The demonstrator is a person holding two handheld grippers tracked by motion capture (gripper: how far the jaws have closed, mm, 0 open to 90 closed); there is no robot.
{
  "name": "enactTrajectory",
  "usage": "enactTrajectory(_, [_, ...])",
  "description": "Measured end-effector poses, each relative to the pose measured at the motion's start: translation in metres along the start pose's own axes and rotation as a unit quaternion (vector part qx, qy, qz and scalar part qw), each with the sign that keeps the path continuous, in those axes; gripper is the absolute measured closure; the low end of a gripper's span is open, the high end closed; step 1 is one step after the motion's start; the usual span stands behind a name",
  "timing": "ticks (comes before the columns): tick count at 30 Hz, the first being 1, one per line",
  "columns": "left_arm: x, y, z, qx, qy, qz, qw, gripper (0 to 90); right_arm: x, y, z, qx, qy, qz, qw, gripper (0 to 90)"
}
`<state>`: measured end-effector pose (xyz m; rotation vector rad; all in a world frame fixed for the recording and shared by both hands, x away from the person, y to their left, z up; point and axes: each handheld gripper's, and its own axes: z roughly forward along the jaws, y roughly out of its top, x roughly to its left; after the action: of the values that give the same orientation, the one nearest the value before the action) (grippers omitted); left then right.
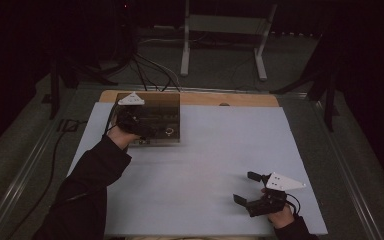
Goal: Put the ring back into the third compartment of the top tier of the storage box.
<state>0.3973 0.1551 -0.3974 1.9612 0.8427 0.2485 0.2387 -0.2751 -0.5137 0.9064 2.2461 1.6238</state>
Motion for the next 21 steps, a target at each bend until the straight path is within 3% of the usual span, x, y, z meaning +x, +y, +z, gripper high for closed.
enactTrajectory(5, [-0.002, -0.005, -0.004, -0.002, -0.011, 0.004, 0.9999, 0.6, 0.0, 0.0, 0.0, 0.0, 0.0, 0.001, 1.0, 0.0])
enactTrajectory(7, [-0.006, -0.007, -0.008, -0.012, 0.008, 0.019, 0.9997, 0.6, -0.001, 0.0, 0.0, 0.0, 0.0, 0.003, 1.0, 0.0])
enactTrajectory(8, [-0.008, -0.008, -0.01, -0.016, 0.006, 0.023, 0.9996, 0.6, 0.0, 0.0, 0.0, 0.0, 0.0, 0.003, 1.0, 0.0])
enactTrajectory(21, [-0.018, -0.026, -0.036, -0.022, -0.006, 0.024, 0.9995, 0.6, 0.0, 0.0, 0.0, 0.001, -0.001, -0.001, 1.0, 0.0])
